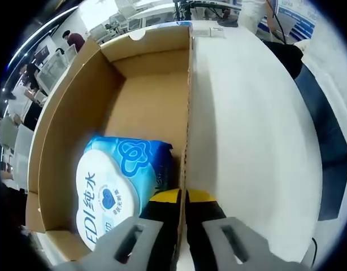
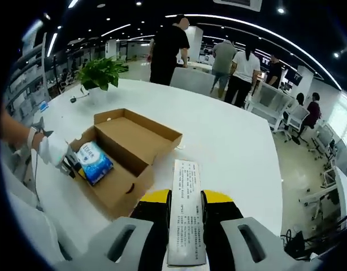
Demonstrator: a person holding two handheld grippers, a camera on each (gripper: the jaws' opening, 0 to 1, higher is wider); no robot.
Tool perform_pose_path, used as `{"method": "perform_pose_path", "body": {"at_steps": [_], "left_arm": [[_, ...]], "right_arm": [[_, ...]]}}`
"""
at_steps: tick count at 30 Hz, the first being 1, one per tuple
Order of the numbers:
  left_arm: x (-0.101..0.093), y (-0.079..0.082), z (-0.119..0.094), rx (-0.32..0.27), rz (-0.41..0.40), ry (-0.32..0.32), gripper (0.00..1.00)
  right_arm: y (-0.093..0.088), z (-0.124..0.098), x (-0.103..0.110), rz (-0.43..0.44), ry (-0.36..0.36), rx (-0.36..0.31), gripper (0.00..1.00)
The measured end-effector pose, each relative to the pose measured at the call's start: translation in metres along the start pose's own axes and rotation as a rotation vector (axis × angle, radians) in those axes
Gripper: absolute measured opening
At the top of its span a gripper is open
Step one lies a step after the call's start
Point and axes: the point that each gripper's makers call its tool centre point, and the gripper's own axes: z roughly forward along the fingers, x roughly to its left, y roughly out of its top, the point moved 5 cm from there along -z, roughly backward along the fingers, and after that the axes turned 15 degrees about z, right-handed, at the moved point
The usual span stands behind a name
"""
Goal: Operate the shoe box by opening the lid, removing the specified soft item, and placing it in the target area until the item is outside and the box remains undamaged.
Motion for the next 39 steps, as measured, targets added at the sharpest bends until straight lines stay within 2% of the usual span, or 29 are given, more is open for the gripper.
{"method": "perform_pose_path", "body": {"at_steps": [4,12,25,28,32,39], "left_arm": [[0.001,0.001,-0.001,0.012,0.002,-0.002,0.02],[0.003,0.002,-0.001,0.009,0.005,-0.008,0.02],[0.004,0.003,-0.002,0.019,0.005,-0.007,0.02],[0.004,0.003,-0.002,0.019,0.007,-0.007,0.02],[0.005,0.003,-0.002,0.019,0.008,-0.009,0.02],[0.005,0.004,-0.003,0.02,0.004,-0.008,0.02]], "right_arm": [[-0.004,-0.006,-0.02,0.023,-0.035,-0.009,0.19],[-0.017,-0.012,-0.042,0.055,-0.073,-0.004,0.19],[-0.055,-0.02,-0.084,0.149,-0.161,0.019,0.19],[-0.062,-0.02,-0.087,0.159,-0.169,0.026,0.19],[-0.082,-0.015,-0.092,0.196,-0.182,0.046,0.19],[-0.105,-0.011,-0.094,0.232,-0.186,0.075,0.19]]}}
